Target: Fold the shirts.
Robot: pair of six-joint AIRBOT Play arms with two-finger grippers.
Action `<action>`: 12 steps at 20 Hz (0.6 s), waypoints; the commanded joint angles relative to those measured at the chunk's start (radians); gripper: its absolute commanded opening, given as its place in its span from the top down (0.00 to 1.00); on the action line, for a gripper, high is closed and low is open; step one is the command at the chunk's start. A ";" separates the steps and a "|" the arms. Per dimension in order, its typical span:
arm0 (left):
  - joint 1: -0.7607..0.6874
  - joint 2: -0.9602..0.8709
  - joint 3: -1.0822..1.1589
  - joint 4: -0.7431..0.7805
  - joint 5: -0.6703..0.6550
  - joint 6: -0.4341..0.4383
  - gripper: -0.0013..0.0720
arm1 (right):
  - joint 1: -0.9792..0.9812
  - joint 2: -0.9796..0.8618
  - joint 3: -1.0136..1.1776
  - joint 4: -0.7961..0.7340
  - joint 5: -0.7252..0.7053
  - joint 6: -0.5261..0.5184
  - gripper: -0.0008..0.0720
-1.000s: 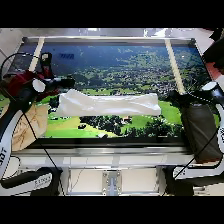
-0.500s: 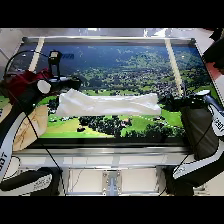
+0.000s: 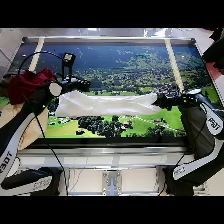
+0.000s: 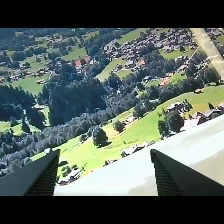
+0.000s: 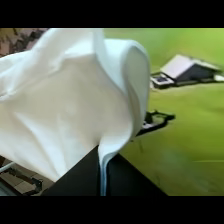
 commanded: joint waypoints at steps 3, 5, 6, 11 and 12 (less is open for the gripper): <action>-0.074 -0.053 0.000 0.000 -0.009 -0.001 0.44 | 0.031 0.084 0.002 0.096 0.119 -0.039 0.97; -0.121 -0.086 0.000 0.000 -0.024 -0.001 0.89 | 0.031 0.167 0.002 0.091 0.137 -0.029 0.97; -0.146 -0.108 0.000 -0.003 -0.030 -0.001 0.97 | 0.031 0.211 0.002 0.092 0.137 -0.020 0.97; -0.296 -0.251 0.000 -0.087 -0.045 -0.001 0.97 | 0.031 0.409 0.004 0.090 0.190 0.037 0.98; -0.326 -0.277 0.000 -0.107 -0.045 -0.001 0.97 | 0.031 0.429 0.020 0.084 0.215 0.055 0.98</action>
